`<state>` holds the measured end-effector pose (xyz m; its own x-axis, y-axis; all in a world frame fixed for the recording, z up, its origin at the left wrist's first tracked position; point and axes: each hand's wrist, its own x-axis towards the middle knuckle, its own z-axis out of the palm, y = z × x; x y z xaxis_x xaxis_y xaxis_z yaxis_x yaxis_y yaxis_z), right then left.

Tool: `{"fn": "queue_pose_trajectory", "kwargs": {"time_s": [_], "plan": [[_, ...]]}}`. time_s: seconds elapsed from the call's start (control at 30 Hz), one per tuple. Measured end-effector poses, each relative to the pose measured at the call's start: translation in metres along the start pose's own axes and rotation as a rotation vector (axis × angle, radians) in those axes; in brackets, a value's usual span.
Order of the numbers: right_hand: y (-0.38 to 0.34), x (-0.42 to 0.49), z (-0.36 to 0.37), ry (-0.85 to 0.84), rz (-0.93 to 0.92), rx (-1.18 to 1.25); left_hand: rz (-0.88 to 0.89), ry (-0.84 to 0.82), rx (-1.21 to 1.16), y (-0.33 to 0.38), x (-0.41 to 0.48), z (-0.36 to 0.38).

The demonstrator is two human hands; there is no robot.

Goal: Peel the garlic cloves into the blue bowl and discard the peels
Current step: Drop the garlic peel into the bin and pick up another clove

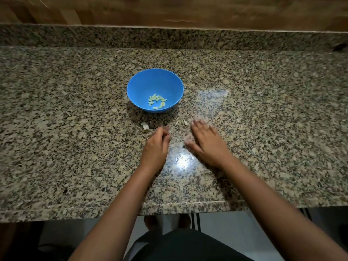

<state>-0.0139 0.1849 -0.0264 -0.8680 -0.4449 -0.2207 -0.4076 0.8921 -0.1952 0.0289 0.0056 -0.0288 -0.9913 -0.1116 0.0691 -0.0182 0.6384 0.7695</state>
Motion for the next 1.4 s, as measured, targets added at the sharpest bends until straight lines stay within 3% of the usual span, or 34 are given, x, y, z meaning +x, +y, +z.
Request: {"fn": "queue_pose_trajectory", "kwargs": {"time_s": [0.13, 0.47, 0.57, 0.73, 0.97, 1.07, 1.17, 1.3, 1.4], "plan": [[-0.037, -0.030, 0.017, 0.011, -0.137, 0.021, -0.019, 0.075, -0.046, -0.005, -0.014, -0.004], [-0.060, 0.027, 0.009, 0.072, -0.233, 0.049, -0.014, 0.251, 0.031, -0.015, -0.027, -0.022], [-0.061, 0.006, 0.013, 0.041, -0.366, 0.100, 0.033, 0.215, 0.114, -0.017, -0.030, -0.022], [-0.059, -0.029, 0.012, 0.027, -0.378, 0.219, 0.041, 0.095, 0.305, -0.022, -0.046, -0.024], [-0.066, -0.056, 0.021, 0.304, -0.382, 0.211, 0.041, 0.065, 0.317, -0.009, -0.073, -0.018], [-0.080, -0.052, 0.020, 0.286, -0.285, 0.267, -0.162, 0.137, 0.095, -0.005, -0.076, -0.026], [-0.106, -0.050, 0.013, 0.239, -0.119, 0.492, -0.413, 0.262, -0.285, -0.010, -0.087, -0.043], [-0.165, -0.042, 0.001, -0.032, 0.125, 1.044, -0.616, 0.541, -0.771, -0.031, -0.112, -0.084], [-0.234, -0.039, 0.005, -0.218, 0.077, 1.158, -0.625, 0.742, -0.938, -0.059, -0.146, -0.128]]}}
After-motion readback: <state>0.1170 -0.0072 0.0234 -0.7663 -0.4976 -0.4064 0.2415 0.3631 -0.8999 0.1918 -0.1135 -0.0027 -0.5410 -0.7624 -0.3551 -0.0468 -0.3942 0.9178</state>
